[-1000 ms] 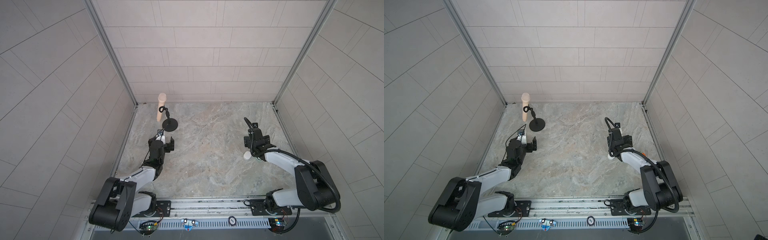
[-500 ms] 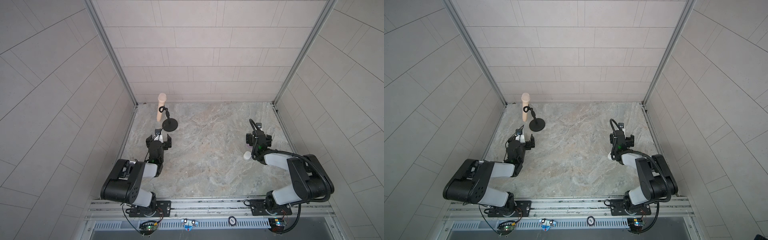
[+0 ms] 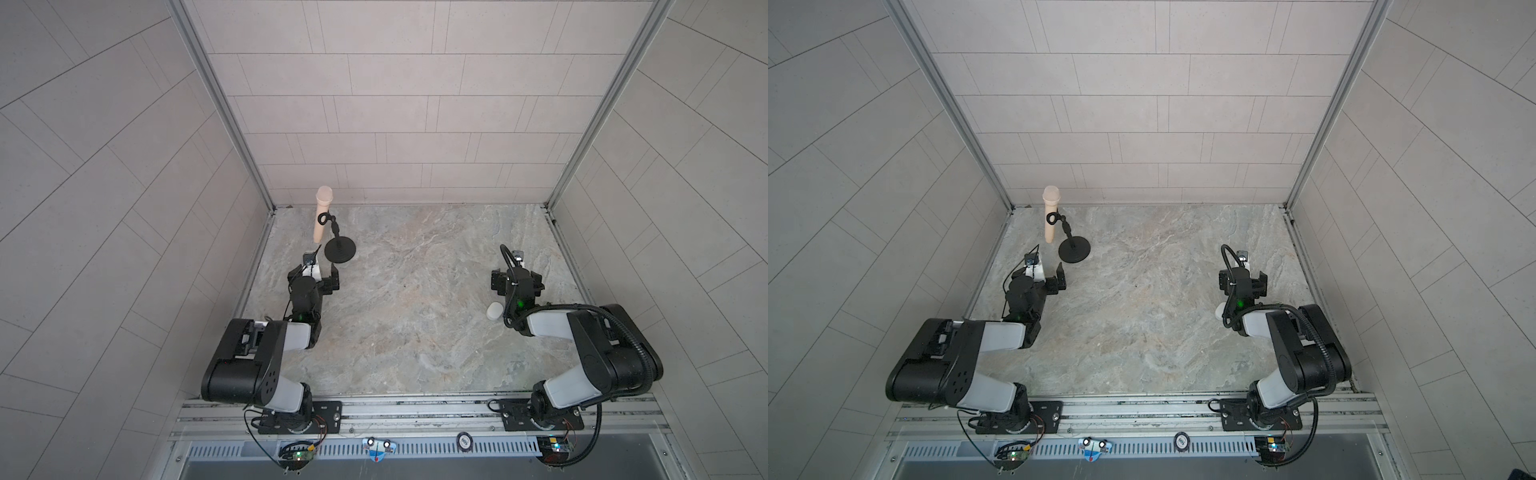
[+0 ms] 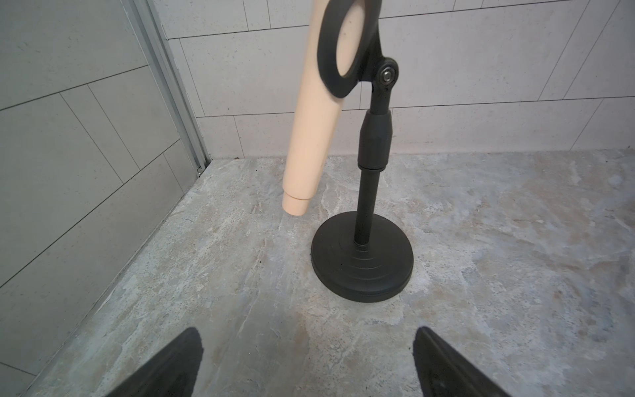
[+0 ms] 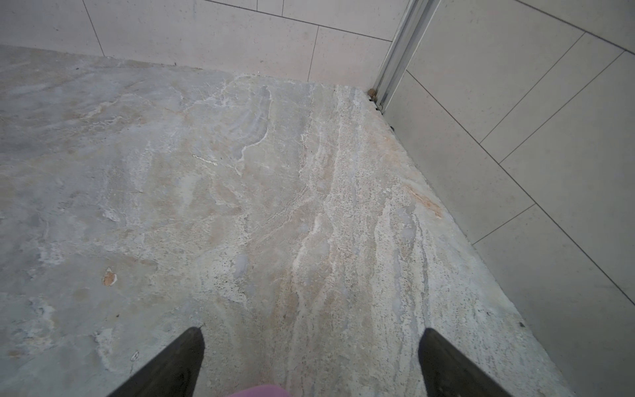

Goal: Insert wireless bluetooth earbuds into charging case
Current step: Reset both arms

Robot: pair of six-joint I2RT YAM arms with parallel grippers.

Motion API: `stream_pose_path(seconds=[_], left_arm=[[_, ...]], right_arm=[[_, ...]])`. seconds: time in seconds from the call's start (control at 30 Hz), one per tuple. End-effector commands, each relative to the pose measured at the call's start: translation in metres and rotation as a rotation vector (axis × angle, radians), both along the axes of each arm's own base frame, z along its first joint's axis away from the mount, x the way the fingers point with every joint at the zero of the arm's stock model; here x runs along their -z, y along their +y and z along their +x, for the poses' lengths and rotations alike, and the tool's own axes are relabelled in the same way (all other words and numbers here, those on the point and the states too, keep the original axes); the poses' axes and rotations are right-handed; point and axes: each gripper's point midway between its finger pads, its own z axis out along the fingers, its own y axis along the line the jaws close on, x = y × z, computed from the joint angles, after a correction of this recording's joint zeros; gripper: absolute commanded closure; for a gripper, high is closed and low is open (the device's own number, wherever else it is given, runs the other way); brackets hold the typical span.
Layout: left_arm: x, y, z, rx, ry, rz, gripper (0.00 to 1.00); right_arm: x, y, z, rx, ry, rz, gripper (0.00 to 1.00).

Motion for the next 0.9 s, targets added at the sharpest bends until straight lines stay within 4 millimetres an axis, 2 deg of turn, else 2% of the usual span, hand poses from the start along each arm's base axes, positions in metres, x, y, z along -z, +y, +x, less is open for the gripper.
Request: stream_pose_path(seconds=[0.0, 0.87], left_arm=[[-0.0018, -0.0019, 0.0070, 0.024, 0.012, -0.040, 0.00], [-0.0020, -0.0048, 0.0068, -0.014, 0.026, 0.010, 0.00]], right_arm=[[-0.0053, -0.0008, 0.0026, -0.002, -0.022, -0.008, 0.00], [-0.0053, -0.0014, 0.0028, -0.001, -0.022, -0.007, 0.00]])
